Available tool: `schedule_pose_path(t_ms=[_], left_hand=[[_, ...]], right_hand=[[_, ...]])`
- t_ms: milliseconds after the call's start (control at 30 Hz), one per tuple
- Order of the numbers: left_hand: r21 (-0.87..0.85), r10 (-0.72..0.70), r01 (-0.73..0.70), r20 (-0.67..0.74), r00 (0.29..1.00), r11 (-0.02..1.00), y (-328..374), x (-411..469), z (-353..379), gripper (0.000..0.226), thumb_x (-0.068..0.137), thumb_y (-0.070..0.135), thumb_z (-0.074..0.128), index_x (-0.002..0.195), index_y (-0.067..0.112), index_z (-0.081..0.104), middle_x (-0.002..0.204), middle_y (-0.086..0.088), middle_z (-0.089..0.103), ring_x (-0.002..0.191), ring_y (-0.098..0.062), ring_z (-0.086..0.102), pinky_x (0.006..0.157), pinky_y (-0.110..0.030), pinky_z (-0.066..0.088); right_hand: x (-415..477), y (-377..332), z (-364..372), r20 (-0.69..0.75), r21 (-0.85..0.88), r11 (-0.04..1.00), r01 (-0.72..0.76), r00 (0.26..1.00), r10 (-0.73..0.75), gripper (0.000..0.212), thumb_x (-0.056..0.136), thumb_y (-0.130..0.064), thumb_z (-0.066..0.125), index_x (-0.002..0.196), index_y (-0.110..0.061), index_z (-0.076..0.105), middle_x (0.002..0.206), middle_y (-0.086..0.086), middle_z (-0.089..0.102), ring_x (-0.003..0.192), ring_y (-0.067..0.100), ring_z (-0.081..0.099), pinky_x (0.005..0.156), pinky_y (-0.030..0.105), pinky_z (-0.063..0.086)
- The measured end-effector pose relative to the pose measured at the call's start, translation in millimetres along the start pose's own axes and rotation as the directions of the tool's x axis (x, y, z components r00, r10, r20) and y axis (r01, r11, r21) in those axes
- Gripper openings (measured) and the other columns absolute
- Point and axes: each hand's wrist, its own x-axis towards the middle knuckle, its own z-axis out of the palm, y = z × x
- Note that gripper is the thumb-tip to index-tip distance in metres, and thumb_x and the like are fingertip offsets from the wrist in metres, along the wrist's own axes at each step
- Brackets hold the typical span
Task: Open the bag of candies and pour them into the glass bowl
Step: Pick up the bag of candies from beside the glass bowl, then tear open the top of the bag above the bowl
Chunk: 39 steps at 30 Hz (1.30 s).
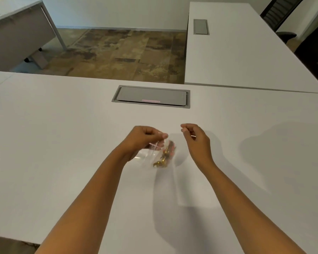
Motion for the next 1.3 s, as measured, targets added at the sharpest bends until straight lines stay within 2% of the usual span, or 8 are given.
schedule_pose_path(t_ms=[100, 233, 467, 600, 767, 933, 1100, 1300], left_hand=[[-0.108, 0.023, -0.049, -0.231, 0.973, 0.993, 18, 10, 3, 0.013, 0.075, 0.021, 0.076, 0.077, 0.009, 0.073, 0.069, -0.002, 0.073, 0.067, -0.015, 0.069, 0.060, -0.022, 0.058], [-0.214, -0.061, -0.040, -0.446, 0.893, 0.976, 30, 24, 9, 0.025, 0.078, 0.024, 0.073, 0.091, 0.004, 0.071, 0.090, -0.013, 0.072, 0.083, -0.025, 0.069, 0.079, -0.032, 0.059], [-0.258, -0.131, -0.032, -0.589, 0.797, 0.966, 38, 40, 16, 0.015, 0.081, 0.022, 0.071, 0.084, 0.007, 0.068, 0.091, -0.012, 0.071, 0.080, -0.027, 0.070, 0.073, -0.032, 0.058], [-0.281, -0.159, -0.014, -0.584, 0.796, 0.960, 36, 46, 16, 0.019, 0.083, 0.020, 0.069, 0.093, 0.003, 0.068, 0.100, -0.017, 0.071, 0.088, -0.030, 0.071, 0.084, -0.037, 0.059], [-0.254, -0.130, -0.002, -0.504, 0.854, 0.967, 32, 43, 14, 0.036, 0.086, 0.024, 0.065, 0.113, 0.000, 0.065, 0.104, -0.015, 0.071, 0.090, -0.025, 0.070, 0.086, -0.033, 0.057], [-0.148, -0.078, 0.005, -0.494, 0.866, 0.989, 31, 37, 15, 0.030, 0.083, 0.016, 0.069, 0.108, 0.000, 0.068, 0.104, -0.018, 0.072, 0.090, -0.026, 0.071, 0.086, -0.033, 0.058], [-0.096, -0.062, 0.014, -0.515, 0.855, 0.995, 36, 34, 17, 0.024, 0.080, 0.019, 0.072, 0.097, 0.002, 0.072, 0.093, -0.016, 0.073, 0.080, -0.023, 0.071, 0.081, -0.030, 0.058], [-0.078, -0.073, 0.040, -0.480, 0.874, 0.996, 43, 34, 17, 0.026, 0.077, 0.020, 0.074, 0.099, 0.005, 0.072, 0.092, -0.011, 0.072, 0.082, -0.023, 0.071, 0.079, -0.028, 0.058]], right_hand=[[8, -33, 6, 0.008, 0.085, 0.996, 0.028, 1.000, -0.029, 0.019, 0.091, -0.024, 0.054, 0.107, -0.018, 0.062, 0.109, -0.003, 0.064, 0.091, 0.004, 0.058, 0.069, -0.004, 0.042], [14, -57, 16, 0.059, 0.083, 0.995, 0.052, 0.997, -0.057, 0.021, 0.086, -0.027, 0.061, 0.105, -0.018, 0.060, 0.102, -0.006, 0.061, 0.083, 0.000, 0.057, 0.063, -0.002, 0.044], [18, -59, 45, 0.208, -0.307, 0.941, 0.145, 0.975, -0.082, 0.044, 0.075, -0.034, 0.073, 0.111, -0.017, 0.053, 0.113, 0.003, 0.056, 0.093, 0.018, 0.060, 0.077, 0.023, 0.050], [24, -61, 48, 0.126, -0.393, 0.904, 0.170, 0.983, -0.130, 0.025, 0.086, -0.021, 0.063, 0.109, -0.011, 0.064, 0.107, 0.009, 0.069, 0.091, 0.023, 0.066, 0.082, 0.027, 0.052], [32, -64, 45, 0.043, -0.273, 0.962, 0.029, 0.999, -0.018, 0.018, 0.086, -0.014, 0.062, 0.100, -0.008, 0.072, 0.099, 0.011, 0.074, 0.087, 0.024, 0.068, 0.083, 0.028, 0.051], [38, -61, 44, -0.006, -0.089, 0.980, -0.180, 0.984, 0.180, 0.014, 0.078, -0.015, 0.072, 0.091, -0.010, 0.075, 0.091, 0.009, 0.075, 0.080, 0.020, 0.069, 0.075, 0.023, 0.052], [38, -65, 43, -0.001, -0.006, 0.970, -0.242, 0.970, 0.242, 0.018, 0.070, -0.020, 0.079, 0.085, -0.011, 0.075, 0.081, 0.001, 0.072, 0.067, 0.008, 0.060, 0.059, 0.011, 0.041], [42, -68, 39, 0.023, 0.001, 0.950, -0.312, 0.950, 0.312, 0.012, 0.067, -0.023, 0.081, 0.073, -0.018, 0.072, 0.069, -0.008, 0.063, 0.063, 0.006, 0.056, 0.061, 0.017, 0.044]])
